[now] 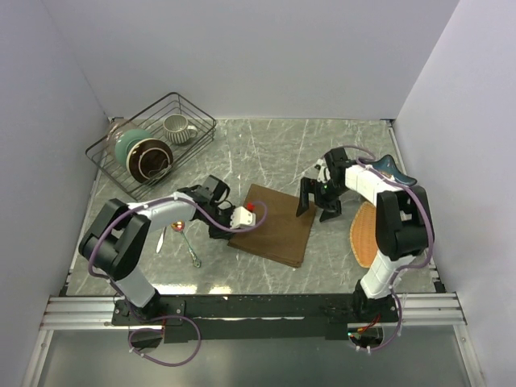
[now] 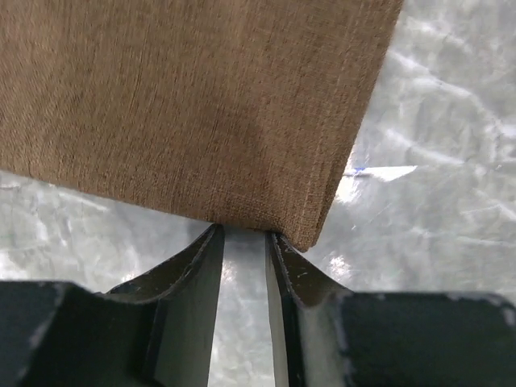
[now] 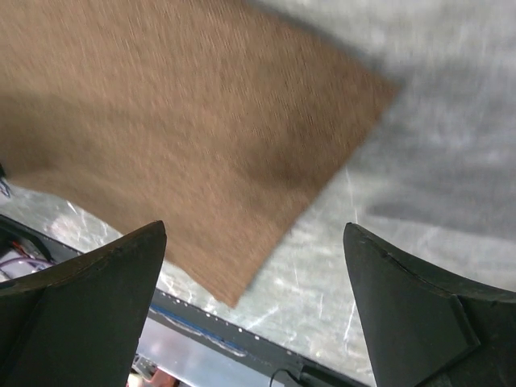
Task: Fold the napkin into a case and place the utensils inside
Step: Rotate the square-folded napkin at the center of the board, then pick up the top corner of the square-folded napkin from the folded napkin.
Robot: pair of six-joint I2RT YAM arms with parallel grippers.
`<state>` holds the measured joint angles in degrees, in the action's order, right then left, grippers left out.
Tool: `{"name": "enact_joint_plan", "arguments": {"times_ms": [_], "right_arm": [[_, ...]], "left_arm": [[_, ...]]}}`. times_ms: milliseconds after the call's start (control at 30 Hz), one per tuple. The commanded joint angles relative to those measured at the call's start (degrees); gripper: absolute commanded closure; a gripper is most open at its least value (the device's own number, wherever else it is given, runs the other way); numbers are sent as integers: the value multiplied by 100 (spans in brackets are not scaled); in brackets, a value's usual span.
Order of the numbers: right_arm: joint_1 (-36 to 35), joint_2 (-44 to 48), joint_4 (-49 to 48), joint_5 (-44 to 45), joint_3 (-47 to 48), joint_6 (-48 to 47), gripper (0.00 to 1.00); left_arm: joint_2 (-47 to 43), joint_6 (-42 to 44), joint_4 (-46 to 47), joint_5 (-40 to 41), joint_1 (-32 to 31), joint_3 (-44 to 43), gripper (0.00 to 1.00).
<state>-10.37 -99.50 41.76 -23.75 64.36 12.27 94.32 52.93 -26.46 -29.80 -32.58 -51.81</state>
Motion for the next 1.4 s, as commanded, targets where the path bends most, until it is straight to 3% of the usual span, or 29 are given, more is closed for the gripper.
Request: {"name": "enact_joint_plan", "arguments": {"times_ms": [0,333,533,700,833,933,967,1167,1367], "right_arm": [[-105,-349,-221,-156,620,-128,2],[-483,-1185,-256,-367,1527,-129,3],[-440,-966,-116,-218,1343,-225,1],[-247,-388,323,-192,1132,-296,0],[-132,237,693,-218,772,-287,2],[-123,782,746,-437,105,-234,12],[-114,914,676,-525,-280,-182,22],[-123,1820,115,-737,-1634,152,53],[-123,1962,-413,-675,-2182,478,56]], "left_arm": [[-335,-159,211,-403,-388,206,67],[-590,-634,317,-184,-706,409,66],[-731,-687,142,-78,-180,532,62],[-1178,-643,-44,-394,340,497,45],[-1504,-862,79,-509,340,532,40],[-1654,-1292,325,-736,331,497,38],[-1706,-1502,421,-790,331,523,37],[-2076,-1917,870,-852,322,567,36],[-2208,-2075,932,-878,331,576,35]]}}
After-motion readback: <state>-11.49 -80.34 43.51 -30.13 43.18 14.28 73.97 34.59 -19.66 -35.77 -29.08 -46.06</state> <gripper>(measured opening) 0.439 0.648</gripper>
